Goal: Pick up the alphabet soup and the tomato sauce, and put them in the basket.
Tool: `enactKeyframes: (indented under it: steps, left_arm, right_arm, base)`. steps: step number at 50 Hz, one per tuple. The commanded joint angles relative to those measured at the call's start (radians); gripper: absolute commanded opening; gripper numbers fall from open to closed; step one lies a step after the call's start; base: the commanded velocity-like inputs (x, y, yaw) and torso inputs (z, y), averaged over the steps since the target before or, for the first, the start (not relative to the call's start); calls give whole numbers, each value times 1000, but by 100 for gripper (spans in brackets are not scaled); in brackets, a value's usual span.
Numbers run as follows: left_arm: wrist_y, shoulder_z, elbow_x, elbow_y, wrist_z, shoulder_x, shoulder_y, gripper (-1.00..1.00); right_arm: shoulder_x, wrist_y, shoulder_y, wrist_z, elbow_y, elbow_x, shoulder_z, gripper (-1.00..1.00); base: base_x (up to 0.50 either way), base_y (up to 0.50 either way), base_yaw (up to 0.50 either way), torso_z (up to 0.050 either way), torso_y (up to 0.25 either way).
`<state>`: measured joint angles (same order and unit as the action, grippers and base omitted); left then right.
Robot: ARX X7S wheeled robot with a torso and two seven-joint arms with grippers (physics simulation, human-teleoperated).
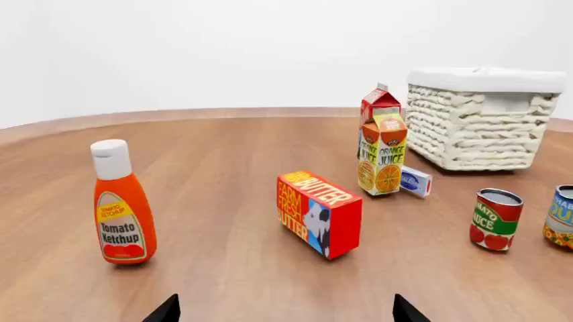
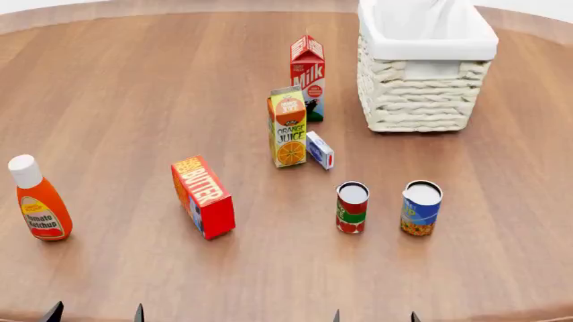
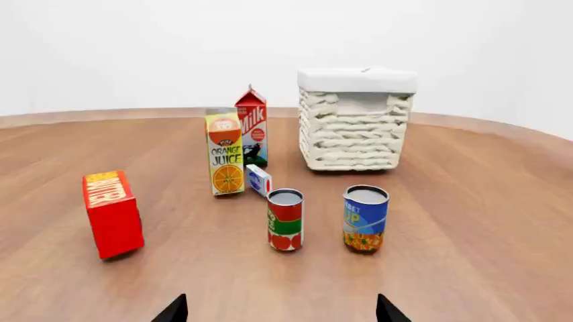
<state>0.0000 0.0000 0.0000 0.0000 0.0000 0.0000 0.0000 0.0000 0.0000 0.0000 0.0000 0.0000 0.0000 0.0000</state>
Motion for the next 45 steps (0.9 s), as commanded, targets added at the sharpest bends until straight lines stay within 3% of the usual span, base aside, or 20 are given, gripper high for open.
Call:
enactKeyframes:
  steps: [1,19,22,24,28,31,32,35,38,39,40,41,42,45]
  left_arm:
    - [4,15,-14,-6,-15,-14,-3,100]
    - [-52,38,-67,92,-83,-68,0,100]
    - [-115,25,-112,223,-82,-75,4,100]
    - [-169,59,-24,312,-109,-105,4,100]
    - [-251,46,-41,447,-109,-125,-3,100]
    - [-394,42,-5,657,-121,-163,-30,100]
    - [-414,38,-6,686,-118,-170,-36,100]
    - [-575,48,29,869,-112,-208,-88,100]
    - [-704,52,46,1026,-99,-231,-144,100]
    - [-719,54,69,1047,-77,-227,-163,100]
    - [-699,32,173,1047,49,-146,-180,100]
    - [-671,2,323,1047,199,-2,-211,100]
    - [-666,4,371,1047,264,0,-222,100]
    - [-637,9,389,1047,279,0,-252,100]
  right_arm:
    - [11,-3,1,14,4,11,-14,100]
    - [55,28,32,79,-3,50,-63,100]
    - [53,146,61,103,-139,84,-44,100]
    - [63,179,81,111,-198,76,-55,100]
    - [73,229,115,128,-289,74,-60,100]
    - [80,345,168,146,-450,101,-42,100]
    - [81,313,160,147,-442,100,-42,100]
    - [99,481,220,157,-607,138,-25,100]
    - [114,491,222,159,-678,144,-24,100]
    - [121,580,266,167,-740,162,-15,100]
    - [128,626,291,170,-790,174,-9,100]
    - [132,598,277,170,-797,166,-12,100]
    - [135,675,321,178,-842,186,0,100]
    - [139,808,395,190,-942,240,47,100]
  base:
    - [0,0,0,0,0]
    - [0,0,0,0,0]
    - [0,0,0,0,0]
    - [0,0,0,0,0]
    - [0,0,0,0,0]
    - [0,0,0,0,0]
    - [0,0,0,0,0]
    - [0,0,0,0,0]
    - [0,0,0,0,0]
    - [0,0,0,0,0]
    - [0,0,0,0,0]
    - [0,0,0,0,0]
    - [0,0,0,0,0]
    - [0,0,0,0,0]
